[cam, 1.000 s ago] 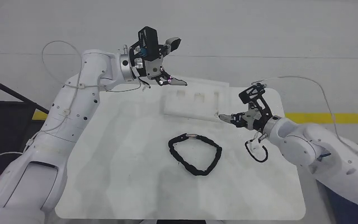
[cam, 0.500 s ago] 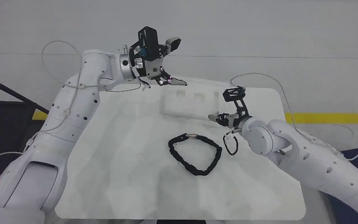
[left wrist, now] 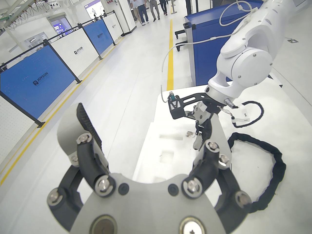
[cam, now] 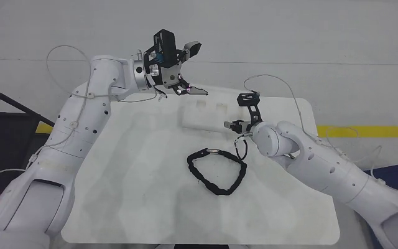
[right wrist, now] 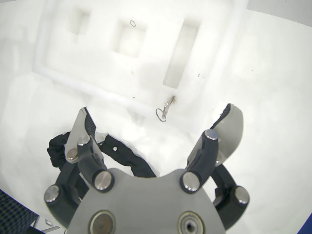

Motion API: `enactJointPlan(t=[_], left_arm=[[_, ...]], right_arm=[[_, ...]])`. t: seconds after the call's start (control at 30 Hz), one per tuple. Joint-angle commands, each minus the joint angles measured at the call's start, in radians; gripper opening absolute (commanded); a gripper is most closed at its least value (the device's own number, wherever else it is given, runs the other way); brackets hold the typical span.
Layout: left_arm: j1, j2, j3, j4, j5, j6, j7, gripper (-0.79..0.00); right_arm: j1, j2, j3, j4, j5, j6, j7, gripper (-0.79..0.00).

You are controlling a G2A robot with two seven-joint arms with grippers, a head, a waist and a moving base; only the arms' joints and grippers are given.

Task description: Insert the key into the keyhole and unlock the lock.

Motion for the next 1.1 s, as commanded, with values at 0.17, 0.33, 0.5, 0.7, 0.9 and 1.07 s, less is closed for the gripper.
enactJointPlan(t=[0.17, 0.33, 0.5, 0.7, 0.9, 1.07], left_arm=[[0.000, 0.000, 0.000, 0.000, 0.000, 0.000, 0.000, 0.000], [0.000, 0.000, 0.000, 0.000, 0.000, 0.000, 0.000, 0.000], [0.000, 0.000, 0.000, 0.000, 0.000, 0.000, 0.000, 0.000], [0.000, 0.000, 0.000, 0.000, 0.000, 0.000, 0.000, 0.000], [0.000, 0.000, 0.000, 0.000, 0.000, 0.000, 0.000, 0.000], [0.000, 0.000, 0.000, 0.000, 0.000, 0.000, 0.000, 0.000]], right_arm=[[0.000, 0.000, 0.000, 0.001, 0.000, 0.000, 0.000, 0.000], [0.000, 0.000, 0.000, 0.001, 0.000, 0.000, 0.000, 0.000], [0.000, 0.000, 0.000, 0.001, 0.000, 0.000, 0.000, 0.000], [0.003, -0.006, 0.017, 0.005, -0.020, -0.015, 0.013, 0.000], [0.026, -0.033, 0.049, 0.036, 0.005, 0.040, 0.122, 0.000], [0.034, -0.054, 0.058, 0.059, -0.003, 0.070, 0.182, 0.000]])
